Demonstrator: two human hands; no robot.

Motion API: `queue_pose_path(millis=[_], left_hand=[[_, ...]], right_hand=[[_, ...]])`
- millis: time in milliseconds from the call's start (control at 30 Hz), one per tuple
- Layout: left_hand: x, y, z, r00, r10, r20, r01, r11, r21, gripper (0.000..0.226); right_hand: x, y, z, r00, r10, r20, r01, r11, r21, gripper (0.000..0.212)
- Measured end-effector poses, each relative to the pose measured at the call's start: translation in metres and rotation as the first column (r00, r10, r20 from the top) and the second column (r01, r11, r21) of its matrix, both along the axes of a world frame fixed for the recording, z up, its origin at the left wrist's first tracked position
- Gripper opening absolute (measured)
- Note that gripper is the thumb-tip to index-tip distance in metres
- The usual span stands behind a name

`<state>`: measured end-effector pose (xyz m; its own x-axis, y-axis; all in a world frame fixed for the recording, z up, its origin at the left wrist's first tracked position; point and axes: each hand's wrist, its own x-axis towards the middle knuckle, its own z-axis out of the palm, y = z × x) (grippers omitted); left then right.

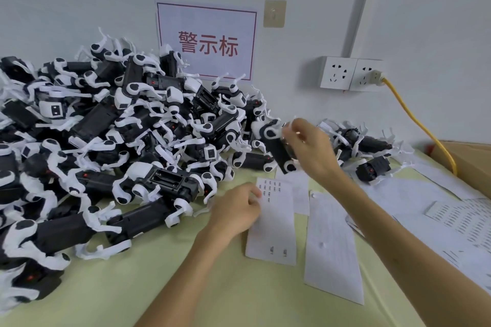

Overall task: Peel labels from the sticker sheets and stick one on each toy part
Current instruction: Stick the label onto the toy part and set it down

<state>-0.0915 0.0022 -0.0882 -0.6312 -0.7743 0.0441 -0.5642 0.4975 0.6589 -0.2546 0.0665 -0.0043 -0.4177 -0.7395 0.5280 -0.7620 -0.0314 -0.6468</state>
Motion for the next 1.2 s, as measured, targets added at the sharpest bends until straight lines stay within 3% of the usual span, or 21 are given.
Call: queue_pose_path(millis=[100,200,267,333,400,433,467,567,633,833,1000,1100,1200], left_hand=[[-0.006,0.003,-0.001,0.987,-0.113,-0.113,0.126,0.985,0.119,0.026],[-0.01,0.008,-0.003,0.975,-0.143,-0.173,0.149,0.988,0.026,0.022],[-0.011,0.014,0.0,0.95,-0.075,-0.303,0.056,0.996,-0.07,0.017],[-0.011,0.016,0.009,0.855,0.001,-0.518,0.087,0.985,0.147,0.019],[-0.009,0.017,0.019,0.757,0.058,-0.651,0.309,0.846,0.435,0.033],[-0.008,0.018,0.022,0.735,0.065,-0.675,0.396,0.767,0.505,0.036],[-0.007,0.02,0.022,0.726,0.053,-0.686,0.448,0.72,0.53,0.037],[-0.009,0.024,0.015,0.74,0.006,-0.673,0.472,0.708,0.525,0.031],[-0.012,0.025,0.012,0.727,0.028,-0.686,0.484,0.689,0.54,0.03],[-0.009,0.02,0.015,0.667,0.147,-0.73,0.498,0.641,0.584,0.034],[-0.005,0.013,0.016,0.621,0.299,-0.724,0.551,0.491,0.675,0.049],[-0.003,0.011,0.015,0.61,0.341,-0.715,0.534,0.49,0.689,0.051],[-0.005,0.013,0.015,0.61,0.286,-0.739,0.556,0.51,0.656,0.046]], right_hand=[[-0.003,0.019,0.01,0.943,0.116,0.312,-0.058,0.98,-0.19,0.033],[-0.005,0.035,0.006,0.704,0.251,0.664,-0.068,0.955,-0.289,0.032],[-0.004,0.043,-0.008,0.547,0.289,0.785,-0.106,0.955,-0.278,0.04],[0.002,0.049,-0.023,0.429,0.241,0.87,-0.106,0.971,-0.217,0.046],[0.007,0.05,-0.035,0.342,0.185,0.921,-0.085,0.982,-0.166,0.046],[0.009,0.049,-0.038,0.325,0.169,0.931,-0.074,0.985,-0.154,0.047],[0.01,0.047,-0.043,0.35,0.153,0.924,-0.064,0.988,-0.139,0.048],[0.012,0.041,-0.051,0.607,0.008,0.795,-0.01,1.0,-0.002,0.041],[0.01,0.041,-0.054,0.689,-0.075,0.721,0.046,0.997,0.06,0.041],[0.008,0.047,-0.054,0.734,-0.061,0.676,0.024,0.998,0.064,0.031],[0.027,0.045,-0.056,0.836,0.033,0.548,-0.03,0.999,-0.014,0.025],[0.035,0.046,-0.058,0.893,0.068,0.444,-0.045,0.997,-0.062,0.019],[0.037,0.05,-0.057,0.857,0.167,0.487,-0.108,0.983,-0.147,0.016]])
